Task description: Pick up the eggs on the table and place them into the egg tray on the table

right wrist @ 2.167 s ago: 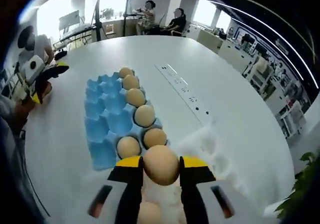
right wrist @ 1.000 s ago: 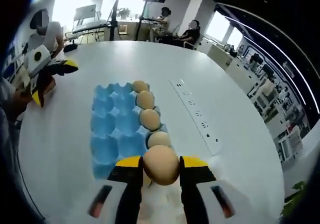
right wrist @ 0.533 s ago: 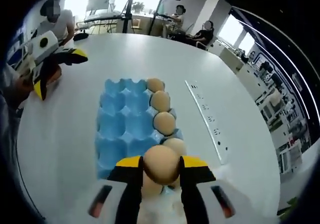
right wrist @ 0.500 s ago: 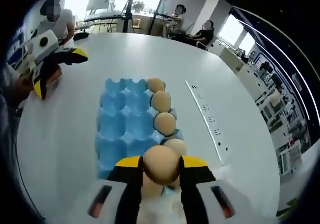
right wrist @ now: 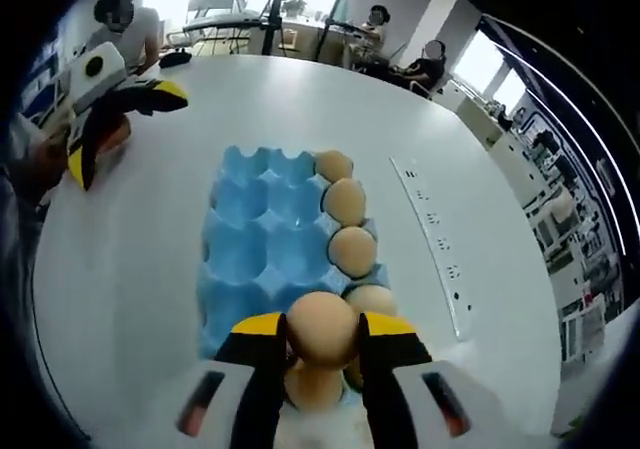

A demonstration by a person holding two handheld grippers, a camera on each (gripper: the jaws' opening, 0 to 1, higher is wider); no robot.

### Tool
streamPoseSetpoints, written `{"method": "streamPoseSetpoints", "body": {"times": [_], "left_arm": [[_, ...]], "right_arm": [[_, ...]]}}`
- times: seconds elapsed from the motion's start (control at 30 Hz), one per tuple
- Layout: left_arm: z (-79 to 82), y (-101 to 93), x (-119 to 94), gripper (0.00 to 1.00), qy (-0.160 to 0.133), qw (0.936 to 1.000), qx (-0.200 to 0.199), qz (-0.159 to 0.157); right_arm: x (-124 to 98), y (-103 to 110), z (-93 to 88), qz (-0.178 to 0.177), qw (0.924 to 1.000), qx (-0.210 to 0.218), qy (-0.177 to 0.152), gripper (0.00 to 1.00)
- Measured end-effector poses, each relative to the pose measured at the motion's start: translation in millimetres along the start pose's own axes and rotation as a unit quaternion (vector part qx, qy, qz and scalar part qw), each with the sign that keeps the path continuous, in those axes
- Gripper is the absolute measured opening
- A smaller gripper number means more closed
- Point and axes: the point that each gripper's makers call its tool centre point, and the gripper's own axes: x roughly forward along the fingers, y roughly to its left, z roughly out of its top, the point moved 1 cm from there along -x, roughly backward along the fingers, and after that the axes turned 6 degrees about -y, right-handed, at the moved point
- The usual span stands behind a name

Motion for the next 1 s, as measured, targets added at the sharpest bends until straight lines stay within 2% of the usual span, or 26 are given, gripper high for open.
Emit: {"method": "streamPoseSetpoints", "body": {"times": [1.0], "left_arm": [[0.4,2.1,-2,0.68,0.002,1.0,0.003,0.002]], "right_arm": [[12,7,-1.4,0.011,0.9996,-0.024,0.015,0.3]]}}
